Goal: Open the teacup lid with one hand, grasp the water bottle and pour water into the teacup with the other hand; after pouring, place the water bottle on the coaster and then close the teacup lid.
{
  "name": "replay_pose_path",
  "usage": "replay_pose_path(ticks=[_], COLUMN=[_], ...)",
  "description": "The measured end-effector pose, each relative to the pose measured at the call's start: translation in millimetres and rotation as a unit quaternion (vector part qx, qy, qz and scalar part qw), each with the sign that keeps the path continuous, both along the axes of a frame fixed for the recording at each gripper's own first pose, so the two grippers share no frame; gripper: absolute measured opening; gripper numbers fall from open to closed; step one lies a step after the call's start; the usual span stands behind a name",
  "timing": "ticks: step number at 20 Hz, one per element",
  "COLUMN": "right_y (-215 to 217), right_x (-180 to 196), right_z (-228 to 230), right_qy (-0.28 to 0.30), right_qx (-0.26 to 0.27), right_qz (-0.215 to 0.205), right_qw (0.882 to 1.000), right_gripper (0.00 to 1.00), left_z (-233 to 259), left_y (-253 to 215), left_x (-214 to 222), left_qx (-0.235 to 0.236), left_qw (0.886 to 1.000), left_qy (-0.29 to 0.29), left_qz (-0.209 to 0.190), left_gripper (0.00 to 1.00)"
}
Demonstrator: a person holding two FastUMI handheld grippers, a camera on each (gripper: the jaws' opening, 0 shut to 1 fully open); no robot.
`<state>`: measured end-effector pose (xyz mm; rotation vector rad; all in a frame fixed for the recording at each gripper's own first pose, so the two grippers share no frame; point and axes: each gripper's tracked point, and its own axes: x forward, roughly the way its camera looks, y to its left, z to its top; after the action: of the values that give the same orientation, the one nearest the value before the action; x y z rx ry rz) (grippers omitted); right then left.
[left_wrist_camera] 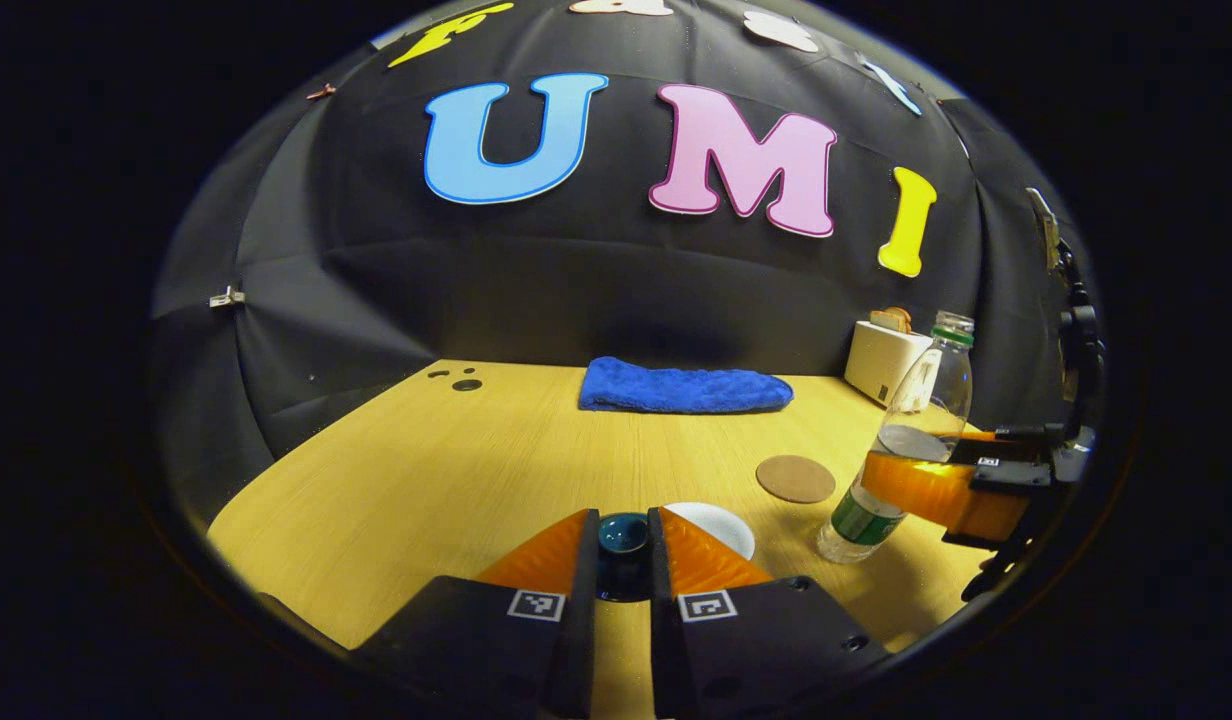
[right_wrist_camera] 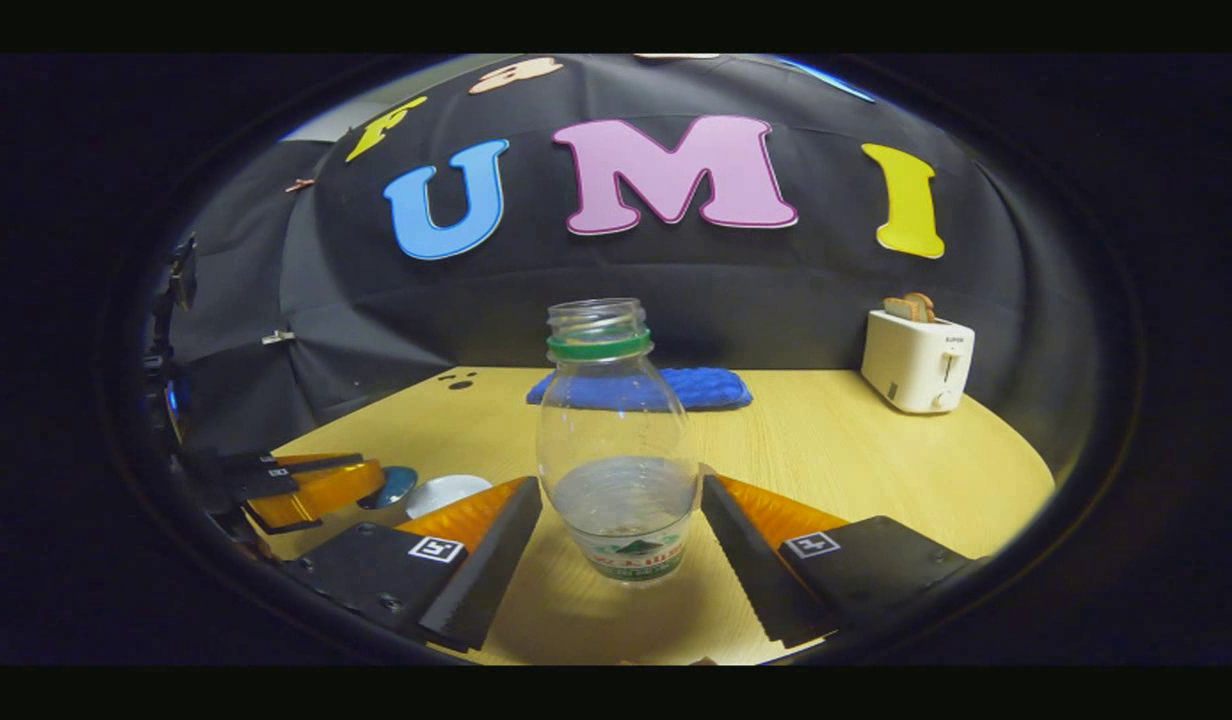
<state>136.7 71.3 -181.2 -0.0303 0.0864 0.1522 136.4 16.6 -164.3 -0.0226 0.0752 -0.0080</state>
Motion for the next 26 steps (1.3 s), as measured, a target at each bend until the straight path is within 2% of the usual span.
replay_pose_path(ticks=[4,5,7,11,17,19,20,21,23,26], right_y=[0.0,2.3,2.4,3.5,5.5,3.9,1.6,-1.9,-6.1,-7.0], right_x=[5.4,6.5,9.3,11.2,10.1,9.5,11.2,13.6,19.7,31.2], right_z=[4.3,3.4,3.9,4.2,8.7,20.6,28.1,33.1,41.6,38.4], right_qy=[-0.009,-0.011,-0.016,-0.021,-0.009,-0.023,-0.033,-0.041,-0.059,-0.064], right_qx=[0.005,0.003,-0.006,-0.016,-0.039,-0.076,-0.106,-0.146,-0.219,-0.320], right_qz=[-0.009,-0.008,-0.013,-0.019,-0.017,-0.019,-0.022,-0.026,-0.029,-0.022], right_qw=[1.000,1.000,1.000,0.999,0.999,0.997,0.994,0.988,0.973,0.945], right_gripper=[0.98,0.89,0.82,0.81,0.74,0.74,0.74,0.74,0.74,0.74], left_z=[0.3,0.6,-1.3,-5.0,-2.2,-0.1,1.6,3.2,6.4,7.6], left_y=[0.7,0.5,-0.2,2.1,14.0,20.5,24.0,27.5,35.6,49.8], left_x=[0.0,-0.1,0.3,-0.2,-3.6,-6.0,-7.2,-8.7,-13.0,-18.9], left_qx=[0.003,0.003,0.004,0.007,0.006,0.006,0.006,0.004,-0.002,-0.013], left_qw=[1.000,1.000,1.000,1.000,1.000,1.000,1.000,1.000,1.000,1.000], left_qy=[0.000,0.001,0.003,0.010,0.009,0.007,0.004,0.003,-0.001,-0.005], left_qz=[-0.005,-0.007,-0.010,-0.016,-0.015,-0.011,-0.009,-0.006,0.000,0.013], left_gripper=[0.23,0.27,0.27,0.27,0.27,0.27,0.23,0.27,0.27,0.27])
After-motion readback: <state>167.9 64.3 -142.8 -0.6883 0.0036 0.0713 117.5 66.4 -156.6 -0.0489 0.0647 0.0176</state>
